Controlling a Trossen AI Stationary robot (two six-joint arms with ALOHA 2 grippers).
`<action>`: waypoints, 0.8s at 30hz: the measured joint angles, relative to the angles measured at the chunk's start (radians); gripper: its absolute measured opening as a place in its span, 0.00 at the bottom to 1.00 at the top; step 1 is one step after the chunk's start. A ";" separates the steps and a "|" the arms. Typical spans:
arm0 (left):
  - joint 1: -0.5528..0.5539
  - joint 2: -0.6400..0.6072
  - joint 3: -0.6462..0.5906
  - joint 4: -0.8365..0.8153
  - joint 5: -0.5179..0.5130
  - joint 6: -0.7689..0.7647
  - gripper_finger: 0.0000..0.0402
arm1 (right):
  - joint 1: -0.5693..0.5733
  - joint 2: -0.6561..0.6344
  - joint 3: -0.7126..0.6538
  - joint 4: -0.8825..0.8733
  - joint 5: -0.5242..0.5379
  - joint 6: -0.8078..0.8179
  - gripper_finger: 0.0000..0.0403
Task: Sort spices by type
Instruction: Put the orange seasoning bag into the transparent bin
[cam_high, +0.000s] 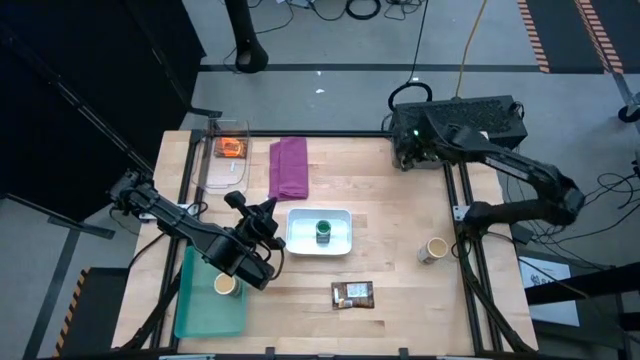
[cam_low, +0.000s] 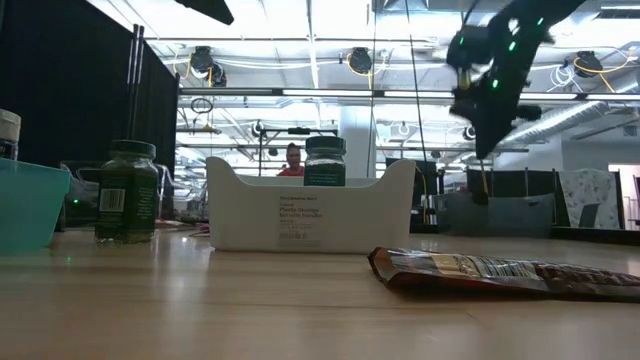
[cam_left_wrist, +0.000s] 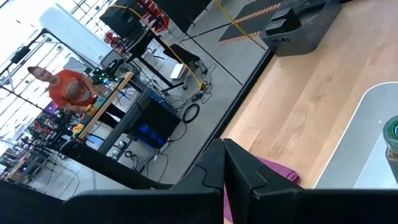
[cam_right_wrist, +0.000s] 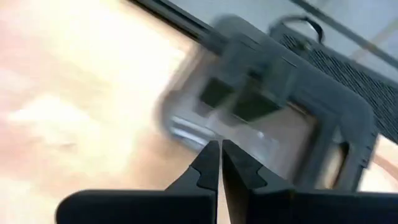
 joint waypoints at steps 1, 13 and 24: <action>0.000 0.000 0.000 0.003 0.000 0.000 0.01 | 0.034 -0.027 0.000 -0.007 -0.001 0.010 0.00; 0.000 0.000 0.000 0.087 0.001 0.001 0.01 | 0.549 -0.323 0.000 0.013 0.078 0.101 0.00; -0.076 0.021 0.038 1.029 0.219 0.814 0.01 | 0.993 -0.335 0.000 0.043 0.353 0.145 0.00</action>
